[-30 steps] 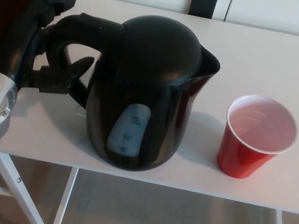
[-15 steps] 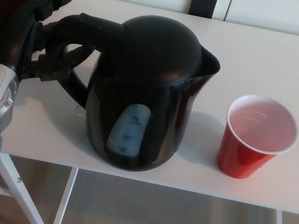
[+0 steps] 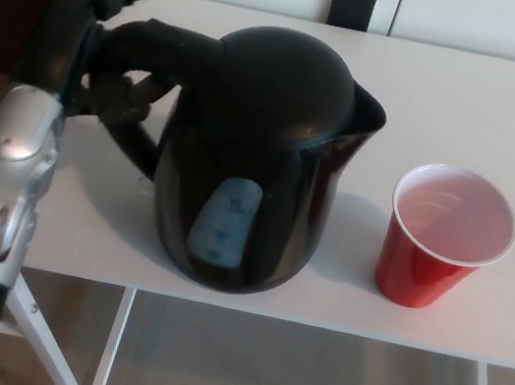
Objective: The robot walk towards a table in front and uses its left hand to pick up the pot from the base and pour water to the cup on the right hand side
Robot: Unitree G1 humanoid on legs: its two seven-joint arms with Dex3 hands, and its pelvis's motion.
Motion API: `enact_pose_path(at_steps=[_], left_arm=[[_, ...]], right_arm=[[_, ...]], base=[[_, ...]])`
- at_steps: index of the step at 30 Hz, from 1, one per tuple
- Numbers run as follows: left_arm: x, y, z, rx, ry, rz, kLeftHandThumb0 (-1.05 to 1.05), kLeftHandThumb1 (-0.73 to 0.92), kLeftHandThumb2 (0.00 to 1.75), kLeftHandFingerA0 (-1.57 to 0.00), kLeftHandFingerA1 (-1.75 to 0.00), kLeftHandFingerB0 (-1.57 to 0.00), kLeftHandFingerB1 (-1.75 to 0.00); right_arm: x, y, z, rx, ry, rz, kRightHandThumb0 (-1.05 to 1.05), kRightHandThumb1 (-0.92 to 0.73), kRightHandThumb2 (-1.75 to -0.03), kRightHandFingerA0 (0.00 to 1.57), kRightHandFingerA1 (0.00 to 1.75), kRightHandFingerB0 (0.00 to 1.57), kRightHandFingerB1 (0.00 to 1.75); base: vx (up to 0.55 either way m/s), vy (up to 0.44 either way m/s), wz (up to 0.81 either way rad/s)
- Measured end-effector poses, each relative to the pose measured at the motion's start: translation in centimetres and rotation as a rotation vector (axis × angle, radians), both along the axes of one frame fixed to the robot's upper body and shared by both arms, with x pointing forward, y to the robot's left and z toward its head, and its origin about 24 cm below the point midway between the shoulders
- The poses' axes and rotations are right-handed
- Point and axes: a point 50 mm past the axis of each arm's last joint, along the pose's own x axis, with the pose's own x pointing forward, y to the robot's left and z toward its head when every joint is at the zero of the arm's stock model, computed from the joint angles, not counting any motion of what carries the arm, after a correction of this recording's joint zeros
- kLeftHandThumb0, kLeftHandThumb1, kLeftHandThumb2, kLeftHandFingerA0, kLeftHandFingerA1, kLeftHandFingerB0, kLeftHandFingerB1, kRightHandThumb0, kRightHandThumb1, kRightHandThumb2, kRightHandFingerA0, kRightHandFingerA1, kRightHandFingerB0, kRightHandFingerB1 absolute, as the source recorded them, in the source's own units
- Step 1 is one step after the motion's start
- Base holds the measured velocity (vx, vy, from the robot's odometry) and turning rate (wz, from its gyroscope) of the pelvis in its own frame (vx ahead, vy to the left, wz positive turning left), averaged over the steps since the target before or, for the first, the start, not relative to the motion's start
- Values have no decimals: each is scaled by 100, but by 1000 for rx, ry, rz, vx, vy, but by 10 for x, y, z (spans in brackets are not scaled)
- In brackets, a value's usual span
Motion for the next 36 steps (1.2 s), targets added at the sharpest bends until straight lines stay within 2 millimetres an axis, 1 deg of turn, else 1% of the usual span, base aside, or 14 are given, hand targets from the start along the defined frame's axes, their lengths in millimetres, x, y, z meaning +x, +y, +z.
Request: enact_pose_path(at_steps=[1, 2, 3, 5, 6, 7, 8, 9, 13, 18, 21, 23, 26, 36], left_arm=[[3, -3, 1, 15, 1, -1, -17, 59, 54, -58, -160, -51, -152], [4, -5, 2, 22, 1, -1, -13, 63, 55, -77, -175, -53, -170], [7, -8, 3, 42, 5, -4, -13, 64, 55, -78, -175, -54, -169], [11, -15, 4, 84, 8, -10, -13, 64, 56, -80, -175, -56, -168], [12, -17, 5, 96, 8, -13, -15, 62, 57, -77, -175, -65, -159], [13, -20, 5, 113, 7, -18, -15, 62, 57, -77, -175, -65, -159], [14, -23, 6, 127, 6, -22, -15, 62, 57, -76, -175, -63, -160], [15, -24, 6, 133, 5, -24, -14, 63, 56, -75, -175, -56, -166], [15, -28, 5, 150, 6, -29, -14, 64, 56, -72, -175, -49, -172], [15, -28, 5, 149, 1, -29, -16, 64, 55, -73, -175, -49, -175], [15, -28, 7, 134, -4, -23, -15, 64, 56, -75, -175, -52, -170], [15, -27, 8, 121, -9, -16, -11, 65, 55, -74, -175, -51, -174], [14, -23, 16, 49, -37, 8, -12, 69, 55, -68, -175, -47, -175], [15, -8, 41, -34, -100, 69, -12, 68, 54, -75, -175, -51, -175]], right_arm=[[1, 0, 1, 0, -4, 1, -32, -51, -55, 53, 49, 29, 35], [1, 0, 1, 0, -5, 1, -34, -53, -60, 57, 51, 30, 37], [2, 0, 1, -1, -7, 1, -35, -54, -60, 57, 50, 30, 37], [3, 1, 2, -4, -10, 2, -33, -53, -56, 57, 48, 31, 35], [4, 1, 2, -6, -12, 3, -34, -53, -60, 58, 51, 29, 37], [5, 1, 3, -9, -15, 4, -34, -53, -60, 58, 51, 29, 37], [6, 2, 4, -12, -18, 4, -36, -52, -59, 57, 51, 28, 37], [7, 2, 4, -13, -20, 5, -33, -51, -55, 57, 49, 28, 35], [13, 4, 7, -20, -37, 15, -33, -52, -55, 55, 49, 27, 35], [18, 5, 11, -21, -53, 27, -33, -52, -55, 56, 49, 28, 35], [19, 6, 11, -23, -55, 32, -33, -53, -55, 55, 49, 28, 35], [20, 6, 11, -24, -56, 33, -33, -52, -55, 55, 49, 29, 35], [22, 6, 12, -25, -59, 32, -34, -52, -55, 56, 49, 29, 35], [27, 7, 14, -33, -64, 34, -31, -53, -55, 54, 49, 28, 35]], base=[[0, 0, 0], [0, 0, 0], [0, 0, 0], [0, 0, 0], [0, 0, 0], [0, 0, 0], [0, 0, 0], [0, 0, 0], [0, 0, 0], [0, 0, 0], [0, 0, 0], [0, 0, 0], [0, 0, 0], [0, 0, 0]])
